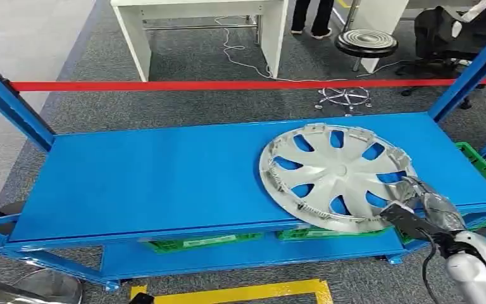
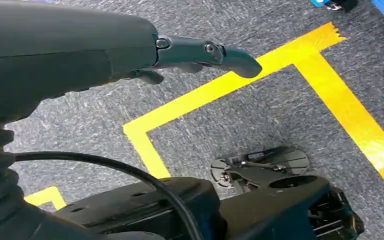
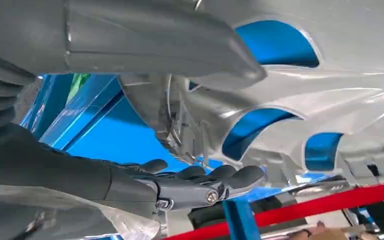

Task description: Take the parts from the cabinet and place them on the table.

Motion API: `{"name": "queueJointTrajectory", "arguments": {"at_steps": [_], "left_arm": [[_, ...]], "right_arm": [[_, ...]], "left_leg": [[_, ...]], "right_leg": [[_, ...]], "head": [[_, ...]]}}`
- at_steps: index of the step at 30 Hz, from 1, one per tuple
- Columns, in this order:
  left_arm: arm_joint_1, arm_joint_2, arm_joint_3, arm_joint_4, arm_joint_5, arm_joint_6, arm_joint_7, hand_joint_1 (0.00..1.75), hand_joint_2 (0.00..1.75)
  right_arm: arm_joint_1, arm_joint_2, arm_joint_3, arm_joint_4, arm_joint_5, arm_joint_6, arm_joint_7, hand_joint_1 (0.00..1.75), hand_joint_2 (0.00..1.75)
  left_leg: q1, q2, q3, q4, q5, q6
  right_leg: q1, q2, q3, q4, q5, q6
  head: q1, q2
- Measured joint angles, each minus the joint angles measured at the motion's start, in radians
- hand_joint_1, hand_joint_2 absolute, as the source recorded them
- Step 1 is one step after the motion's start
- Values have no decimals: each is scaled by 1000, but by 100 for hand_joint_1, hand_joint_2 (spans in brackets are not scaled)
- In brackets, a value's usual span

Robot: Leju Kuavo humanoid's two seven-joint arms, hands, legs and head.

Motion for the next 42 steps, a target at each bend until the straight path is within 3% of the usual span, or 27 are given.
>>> {"name": "queueJointTrajectory", "arguments": {"at_steps": [14, 15, 20, 25, 27, 33, 37, 42], "left_arm": [[-1, -1, 0, 0, -3, 10, 0, 0, 175], [-1, -1, 0, 0, -3, 10, 0, 0, 175], [-2, -1, 0, 0, -5, 10, -3, 0, 175], [-2, -1, 1, 0, -14, 8, -8, 0, 175], [-1, -1, 1, 0, -14, 6, -8, 0, 175], [-1, -1, 1, 0, -15, 6, -9, 0, 175], [-1, -1, 1, 0, -19, 6, -10, 0, 175], [-1, 0, 1, 0, -29, -3, -10, 0, 175]], "right_arm": [[-33, -16, -19, 63, -12, 32, -27, 0, 175], [-36, -16, -19, 64, -11, 31, -30, 0, 0], [-23, -9, -21, 71, 42, -95, -60, 0, 0], [28, 38, -60, 45, 136, -316, -90, 0, 0], [45, 57, -71, 29, 151, -353, -93, 0, 0], [64, 85, -91, 4, 162, -373, -100, 0, 0], [77, 124, -120, -34, 188, -502, -143, 0, 0], [105, 180, -136, -143, 269, -611, -166, 0, 0]], "left_leg": [[0, 0, 0, 0, 0, 0], [0, 0, 0, 0, 0, 0], [0, -1, -1, 0, 0, 0], [0, -2, -7, 0, 1, 0], [0, -2, -8, 0, 1, 0], [0, -2, -10, -1, 1, 0], [0, -2, -11, -1, 1, 0], [0, -2, -11, -2, 1, 0]], "right_leg": [[0, 0, 1, -1, 1, 1], [0, 0, 1, -1, 0, 1], [0, -2, 1, 0, 0, 1], [0, -3, 7, 1, 0, 1], [0, -3, 7, 1, 0, 1], [0, -3, 4, 1, 0, 1], [0, -3, 3, 1, 0, 0], [0, -3, 2, 1, 0, 0]], "head": [[1, 0], [0, 0], [1, 0], [0, 0], [0, 0], [0, 0], [0, 0], [0, 0]]}}
